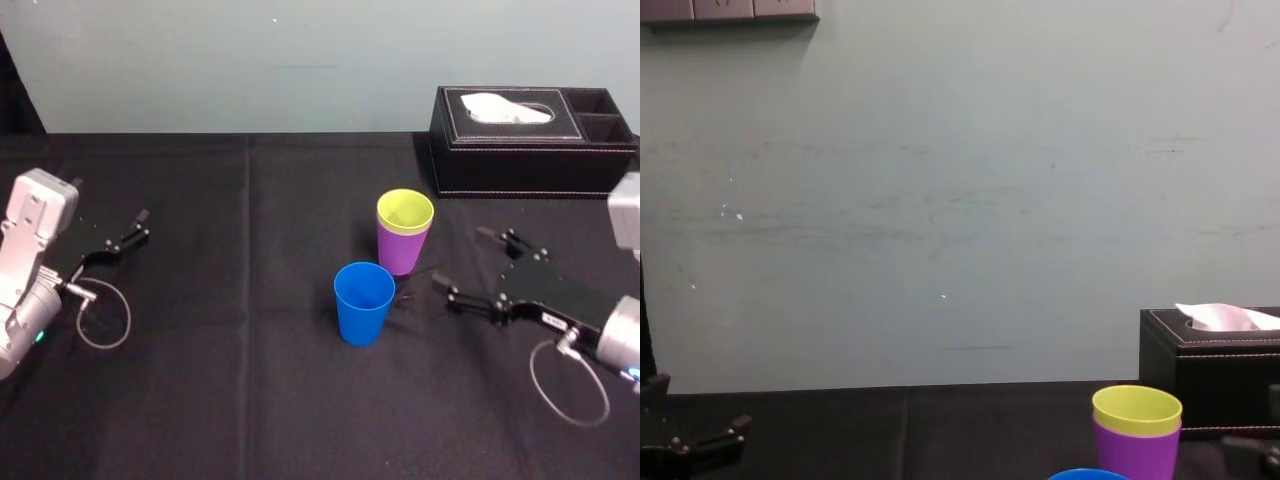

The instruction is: Stack the three plastic cups sequentially using one hand.

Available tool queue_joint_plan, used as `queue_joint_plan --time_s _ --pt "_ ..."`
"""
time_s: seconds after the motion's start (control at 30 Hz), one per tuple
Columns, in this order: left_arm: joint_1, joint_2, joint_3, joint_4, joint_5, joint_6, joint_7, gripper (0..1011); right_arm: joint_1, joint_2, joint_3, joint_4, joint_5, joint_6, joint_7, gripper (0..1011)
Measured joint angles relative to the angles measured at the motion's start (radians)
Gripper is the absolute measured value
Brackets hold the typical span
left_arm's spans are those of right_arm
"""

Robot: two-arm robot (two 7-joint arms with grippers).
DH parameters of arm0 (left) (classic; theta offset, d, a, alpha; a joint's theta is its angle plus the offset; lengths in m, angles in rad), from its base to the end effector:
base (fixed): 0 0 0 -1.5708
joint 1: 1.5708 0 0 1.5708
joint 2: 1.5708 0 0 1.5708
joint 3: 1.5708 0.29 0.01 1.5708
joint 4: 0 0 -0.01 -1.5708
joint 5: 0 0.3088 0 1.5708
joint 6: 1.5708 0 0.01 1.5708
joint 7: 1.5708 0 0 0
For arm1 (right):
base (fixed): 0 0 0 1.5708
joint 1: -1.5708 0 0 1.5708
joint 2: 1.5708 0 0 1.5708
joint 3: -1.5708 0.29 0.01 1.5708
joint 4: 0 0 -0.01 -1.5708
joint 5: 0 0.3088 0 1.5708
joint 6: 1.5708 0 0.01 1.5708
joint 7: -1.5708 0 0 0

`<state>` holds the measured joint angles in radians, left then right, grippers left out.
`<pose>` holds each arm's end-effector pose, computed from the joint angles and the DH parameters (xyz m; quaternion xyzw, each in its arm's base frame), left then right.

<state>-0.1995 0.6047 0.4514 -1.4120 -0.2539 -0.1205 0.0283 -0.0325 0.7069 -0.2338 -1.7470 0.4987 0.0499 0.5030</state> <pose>0.3581 0.0827 -0.3023 0.1415 -0.1325 0.5799 0.7913 0.3090 -0.1012 -0.2452 -0.0983 -0.0181 -0.3766 0.9209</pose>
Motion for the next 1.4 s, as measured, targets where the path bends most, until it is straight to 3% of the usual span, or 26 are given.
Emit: queue_joint_plan --time_s 0.63,1.4 --pt "0.0 0.0 0.0 0.0 0.0 0.0 0.0 1011 -0.09 0.012 0.027 0.008 0.023 -0.102 0.036 1003" --pt "0.0 0.0 0.0 0.0 0.0 0.0 0.0 1011 -0.096 0.003 0.006 0.029 -0.032 -0.107 0.033 1003"
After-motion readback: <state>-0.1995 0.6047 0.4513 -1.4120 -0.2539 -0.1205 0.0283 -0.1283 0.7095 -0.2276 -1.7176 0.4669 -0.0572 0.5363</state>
